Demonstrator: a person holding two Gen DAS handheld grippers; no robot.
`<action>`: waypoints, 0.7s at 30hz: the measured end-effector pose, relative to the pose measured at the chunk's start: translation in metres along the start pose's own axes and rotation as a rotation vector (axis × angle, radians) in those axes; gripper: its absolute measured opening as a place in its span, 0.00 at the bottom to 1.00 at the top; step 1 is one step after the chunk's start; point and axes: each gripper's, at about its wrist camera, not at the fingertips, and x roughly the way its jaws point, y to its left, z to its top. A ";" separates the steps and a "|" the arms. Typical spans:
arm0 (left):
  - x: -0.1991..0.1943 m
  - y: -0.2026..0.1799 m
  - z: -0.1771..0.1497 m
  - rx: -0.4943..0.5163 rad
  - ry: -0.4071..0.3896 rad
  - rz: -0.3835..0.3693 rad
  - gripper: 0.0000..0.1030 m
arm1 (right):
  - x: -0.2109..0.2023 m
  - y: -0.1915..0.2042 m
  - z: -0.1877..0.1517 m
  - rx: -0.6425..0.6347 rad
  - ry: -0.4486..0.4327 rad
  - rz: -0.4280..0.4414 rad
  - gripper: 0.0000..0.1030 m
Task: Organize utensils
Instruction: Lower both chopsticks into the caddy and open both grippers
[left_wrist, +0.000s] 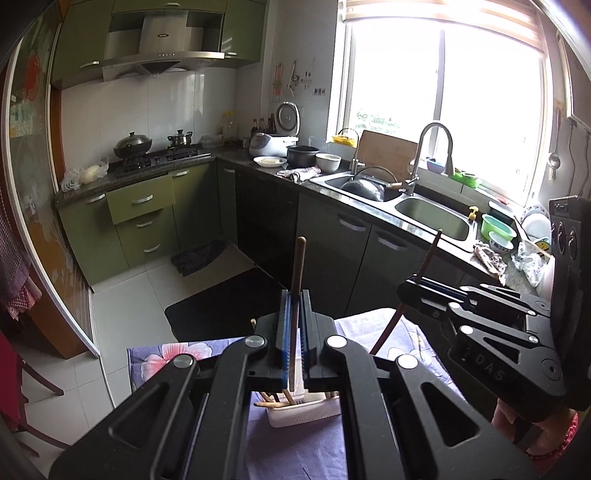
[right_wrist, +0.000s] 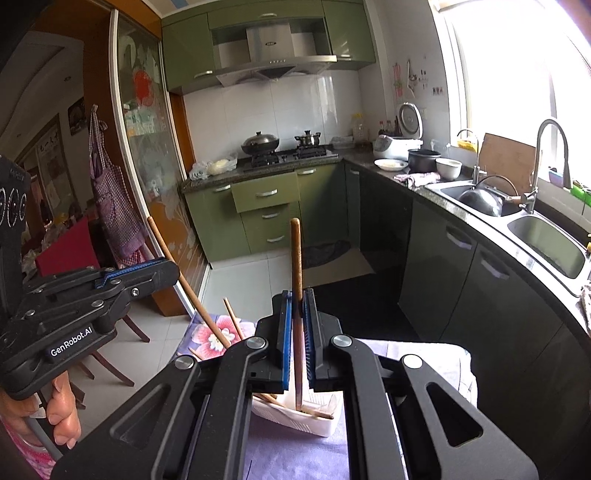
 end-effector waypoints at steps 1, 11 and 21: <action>0.003 0.000 -0.004 0.002 0.007 -0.001 0.04 | 0.005 0.000 -0.004 -0.001 0.009 0.002 0.07; 0.015 -0.002 -0.040 0.020 0.061 -0.015 0.07 | 0.016 0.006 -0.042 -0.002 0.052 0.010 0.13; -0.045 -0.005 -0.073 0.001 -0.018 -0.031 0.50 | -0.069 0.021 -0.081 0.000 -0.033 0.019 0.29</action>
